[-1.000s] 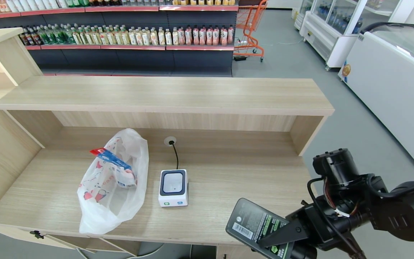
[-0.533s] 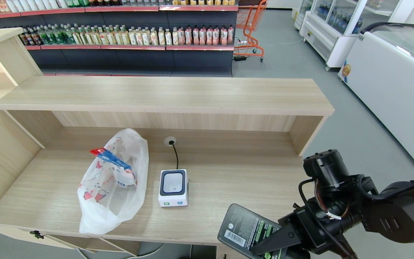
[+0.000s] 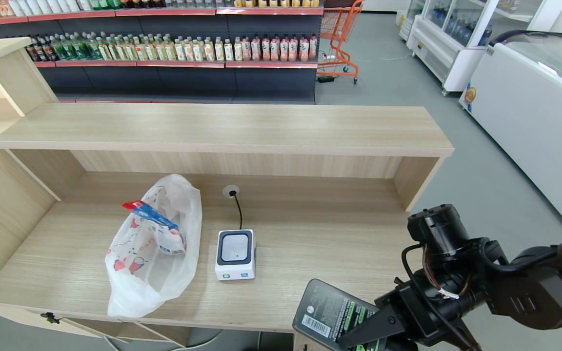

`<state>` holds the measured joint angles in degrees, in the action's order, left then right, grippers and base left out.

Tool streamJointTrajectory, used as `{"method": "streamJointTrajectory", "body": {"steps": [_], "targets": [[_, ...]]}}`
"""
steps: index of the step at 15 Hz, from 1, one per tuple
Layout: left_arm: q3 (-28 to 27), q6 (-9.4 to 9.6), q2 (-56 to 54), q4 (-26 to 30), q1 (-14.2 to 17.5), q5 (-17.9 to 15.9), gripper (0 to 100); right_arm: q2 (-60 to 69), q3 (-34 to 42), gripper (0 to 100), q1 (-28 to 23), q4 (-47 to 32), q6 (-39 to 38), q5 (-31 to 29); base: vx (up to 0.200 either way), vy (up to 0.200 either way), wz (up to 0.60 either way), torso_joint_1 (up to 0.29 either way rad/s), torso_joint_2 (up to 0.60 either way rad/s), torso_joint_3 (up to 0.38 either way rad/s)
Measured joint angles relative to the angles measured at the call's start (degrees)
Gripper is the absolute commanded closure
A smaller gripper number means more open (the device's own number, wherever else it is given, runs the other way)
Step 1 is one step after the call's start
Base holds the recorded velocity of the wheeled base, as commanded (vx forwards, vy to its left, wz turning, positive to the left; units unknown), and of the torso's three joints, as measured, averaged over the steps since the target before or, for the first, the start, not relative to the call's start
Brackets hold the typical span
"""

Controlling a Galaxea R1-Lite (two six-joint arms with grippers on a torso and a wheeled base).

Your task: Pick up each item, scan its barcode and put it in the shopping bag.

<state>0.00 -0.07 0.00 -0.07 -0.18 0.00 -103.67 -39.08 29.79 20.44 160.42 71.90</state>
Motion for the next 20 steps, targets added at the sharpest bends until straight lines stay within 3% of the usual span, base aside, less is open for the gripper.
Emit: {"method": "streamJointTrajectory", "body": {"steps": [6,12,13,16,18,20], "targets": [[0.00,0.00,0.00,0.00,0.02,0.00,0,1.35,0.77,100,-0.13,-0.26,-0.10,-0.13,0.000,0.000,0.00,0.000,0.00,0.000],[0.00,0.00,0.00,0.00,0.00,0.00,0,13.31,0.91,100,-7.30,-0.48,-22.69,-2.90,0.000,0.000,0.00,0.000,0.00,0.000],[0.00,0.00,0.00,0.00,0.02,0.00,0,15.82,1.60,100,-10.23,-2.49,-24.69,-3.07,0.000,0.000,0.00,0.000,0.00,0.000],[0.00,0.00,0.00,0.00,0.02,0.00,0,21.09,2.16,100,-16.41,-23.42,-29.99,-3.23,0.000,0.000,0.00,0.000,0.00,0.000],[0.00,0.00,0.00,0.00,-0.02,0.00,0,23.54,0.69,100,-17.59,-31.00,-42.42,-3.34,0.000,0.000,0.00,0.000,0.00,0.000],[0.00,0.00,0.00,0.00,0.02,0.00,0,25.70,-0.16,100,-18.36,-32.73,-59.86,-3.41,0.000,0.000,0.00,0.000,0.00,0.000]]}}
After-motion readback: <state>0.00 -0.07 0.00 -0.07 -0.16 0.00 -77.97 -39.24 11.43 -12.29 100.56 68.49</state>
